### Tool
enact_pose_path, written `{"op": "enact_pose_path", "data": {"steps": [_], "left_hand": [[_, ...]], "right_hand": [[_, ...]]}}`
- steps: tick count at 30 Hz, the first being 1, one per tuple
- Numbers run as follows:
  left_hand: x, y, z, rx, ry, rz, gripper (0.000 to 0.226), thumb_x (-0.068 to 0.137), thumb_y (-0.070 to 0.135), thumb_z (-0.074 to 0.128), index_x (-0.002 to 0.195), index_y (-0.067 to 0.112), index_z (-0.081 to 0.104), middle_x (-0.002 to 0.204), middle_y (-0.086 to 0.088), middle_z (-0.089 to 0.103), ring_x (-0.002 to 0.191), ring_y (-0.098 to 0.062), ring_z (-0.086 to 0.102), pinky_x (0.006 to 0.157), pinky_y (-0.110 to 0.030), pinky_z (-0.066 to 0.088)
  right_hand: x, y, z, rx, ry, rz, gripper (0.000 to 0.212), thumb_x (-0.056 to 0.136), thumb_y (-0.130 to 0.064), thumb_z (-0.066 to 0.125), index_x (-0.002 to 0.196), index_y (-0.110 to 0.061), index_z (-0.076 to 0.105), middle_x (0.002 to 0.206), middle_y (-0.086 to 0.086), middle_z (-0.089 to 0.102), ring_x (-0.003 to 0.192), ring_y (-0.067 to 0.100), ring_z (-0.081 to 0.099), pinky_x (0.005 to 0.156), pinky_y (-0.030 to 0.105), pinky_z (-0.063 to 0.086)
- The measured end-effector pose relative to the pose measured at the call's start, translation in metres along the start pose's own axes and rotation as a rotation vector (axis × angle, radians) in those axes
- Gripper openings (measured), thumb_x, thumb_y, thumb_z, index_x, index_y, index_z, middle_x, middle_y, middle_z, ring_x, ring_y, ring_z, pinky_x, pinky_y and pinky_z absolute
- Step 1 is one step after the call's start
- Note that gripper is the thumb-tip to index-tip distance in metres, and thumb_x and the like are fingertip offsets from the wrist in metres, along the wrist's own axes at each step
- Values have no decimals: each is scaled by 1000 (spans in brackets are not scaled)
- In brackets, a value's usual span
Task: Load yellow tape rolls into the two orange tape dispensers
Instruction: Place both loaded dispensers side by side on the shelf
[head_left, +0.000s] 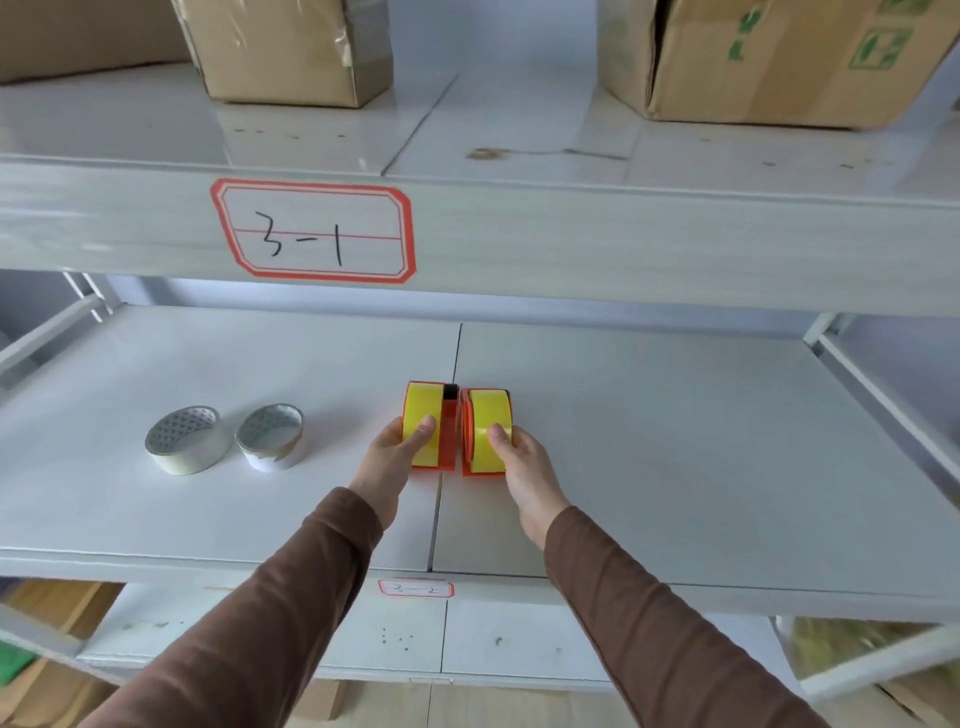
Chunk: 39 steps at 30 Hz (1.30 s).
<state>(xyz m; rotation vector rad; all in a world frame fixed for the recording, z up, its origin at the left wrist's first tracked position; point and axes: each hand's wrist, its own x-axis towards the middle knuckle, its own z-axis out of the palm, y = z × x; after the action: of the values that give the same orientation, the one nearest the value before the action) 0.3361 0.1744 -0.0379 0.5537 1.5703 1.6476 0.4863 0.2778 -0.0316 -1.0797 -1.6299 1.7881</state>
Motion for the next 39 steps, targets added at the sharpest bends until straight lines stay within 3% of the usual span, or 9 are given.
{"op": "enact_pose_path", "data": {"steps": [6, 14, 17, 20, 24, 28, 33, 37, 39], "left_hand": [[7, 6, -11, 38, -128, -64, 59, 82, 60, 72, 126, 21, 72, 127, -1, 77, 131, -25, 63, 122, -47, 33], [16, 8, -21, 66, -154, -109, 89, 60, 76, 77, 131, 22, 68, 138, -4, 70, 137, -29, 55, 124, -53, 28], [8, 11, -18, 95, -151, -94, 72, 73, 65, 76, 130, 21, 69, 134, -3, 72, 134, -27, 58, 120, -46, 34], [5, 13, -18, 144, -157, -80, 46, 93, 46, 69, 128, 16, 69, 129, -6, 75, 127, -26, 63, 95, -32, 43], [4, 16, -21, 204, -196, -49, 62, 84, 59, 70, 127, 15, 70, 125, -6, 77, 124, -28, 67, 107, -38, 46], [3, 17, -20, 210, -152, -60, 43, 99, 41, 64, 129, 9, 65, 122, -7, 74, 108, -22, 64, 81, -27, 43], [5, 13, -24, 243, -108, -47, 50, 94, 46, 70, 126, 8, 60, 110, -6, 70, 100, -23, 58, 78, -32, 41], [4, 17, -29, 274, -69, -32, 55, 97, 40, 68, 140, 10, 51, 132, -9, 64, 114, -25, 57, 80, -30, 43], [-1, 23, -30, 325, -49, -17, 64, 95, 40, 71, 147, 13, 46, 148, -13, 53, 125, -24, 51, 92, -34, 42]], "right_hand": [[-7, -8, 20, 36, 92, 16, 44, 102, -42, 48, 133, -11, 55, 119, -5, 55, 112, 9, 46, 95, 27, 33], [-21, -9, 27, 30, 118, 34, 55, 100, -48, 49, 143, -15, 50, 152, 2, 49, 128, 10, 46, 101, 26, 30], [-25, -9, 28, 28, 108, 59, 63, 98, -53, 49, 148, -15, 44, 156, 2, 44, 144, 19, 40, 103, 27, 29], [-28, -9, 29, 20, 124, 50, 61, 98, -53, 49, 146, -15, 47, 153, 1, 48, 140, 17, 44, 101, 25, 30], [-28, -8, 28, -27, 120, 25, 57, 98, -53, 48, 138, -14, 55, 143, 3, 56, 127, 12, 51, 98, 24, 33], [-29, -7, 26, -40, 132, 33, 65, 93, -61, 52, 132, -10, 58, 134, 2, 61, 124, 15, 53, 98, 27, 36], [-31, -12, 19, -22, 129, -1, 53, 94, -55, 57, 127, -13, 60, 128, -2, 63, 120, 14, 55, 95, 27, 37], [-35, -17, 13, -42, 146, -41, 56, 92, -55, 60, 132, -17, 57, 138, 0, 59, 127, 17, 54, 104, 31, 40], [-40, -22, 10, -74, 153, -75, 54, 91, -53, 62, 133, -20, 57, 142, -2, 57, 132, 16, 51, 107, 32, 40]]}}
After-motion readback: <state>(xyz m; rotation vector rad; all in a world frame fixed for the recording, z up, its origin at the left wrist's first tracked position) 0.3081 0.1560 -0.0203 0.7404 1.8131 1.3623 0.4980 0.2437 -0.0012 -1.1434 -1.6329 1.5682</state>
